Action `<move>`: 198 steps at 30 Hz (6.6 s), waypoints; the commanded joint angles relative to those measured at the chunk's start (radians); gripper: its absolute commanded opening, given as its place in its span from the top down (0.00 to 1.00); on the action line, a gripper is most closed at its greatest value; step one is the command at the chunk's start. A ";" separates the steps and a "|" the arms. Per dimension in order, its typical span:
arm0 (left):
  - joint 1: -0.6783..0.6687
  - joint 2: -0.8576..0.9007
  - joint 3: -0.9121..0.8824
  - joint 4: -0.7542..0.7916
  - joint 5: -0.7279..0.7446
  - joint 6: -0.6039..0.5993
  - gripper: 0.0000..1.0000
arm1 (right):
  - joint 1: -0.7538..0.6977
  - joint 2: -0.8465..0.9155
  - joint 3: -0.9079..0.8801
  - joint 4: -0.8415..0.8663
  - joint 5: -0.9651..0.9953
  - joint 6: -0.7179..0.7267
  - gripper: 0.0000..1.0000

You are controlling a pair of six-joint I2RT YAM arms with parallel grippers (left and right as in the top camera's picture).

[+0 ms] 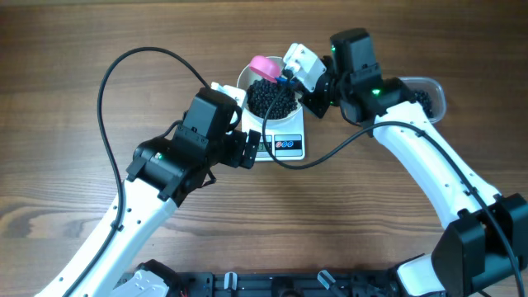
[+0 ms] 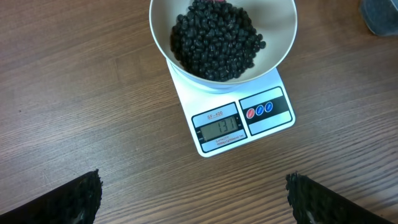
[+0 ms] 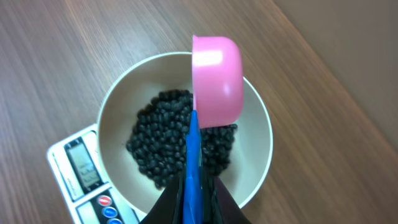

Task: Scoop item into bowl and weigh 150g on scale
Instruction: 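Tilt the scoop with the right gripper to pour beans into bowl, then carry the empty pink scoop right and lower it into the bean tub, then drag the pink scoop through the black beans to fill it, then lift the filled scoop and carry it left over the bowl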

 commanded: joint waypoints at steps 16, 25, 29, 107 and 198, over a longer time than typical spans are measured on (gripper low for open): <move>0.003 0.002 -0.005 0.003 0.011 0.015 0.00 | -0.030 -0.086 0.004 0.094 0.137 0.182 0.96; 0.004 0.002 -0.005 0.003 0.011 0.014 0.00 | -0.274 -0.209 0.004 -0.027 0.143 0.280 0.96; 0.004 0.002 -0.005 0.003 0.011 0.014 0.00 | -0.392 -0.226 0.004 -0.156 0.143 0.279 0.96; 0.004 0.002 -0.005 0.003 0.011 0.014 0.00 | -0.709 0.024 0.003 -0.509 -0.218 0.300 0.96; 0.004 0.002 -0.005 0.002 0.011 0.015 0.00 | -0.918 0.027 0.003 -0.445 -0.772 0.648 0.96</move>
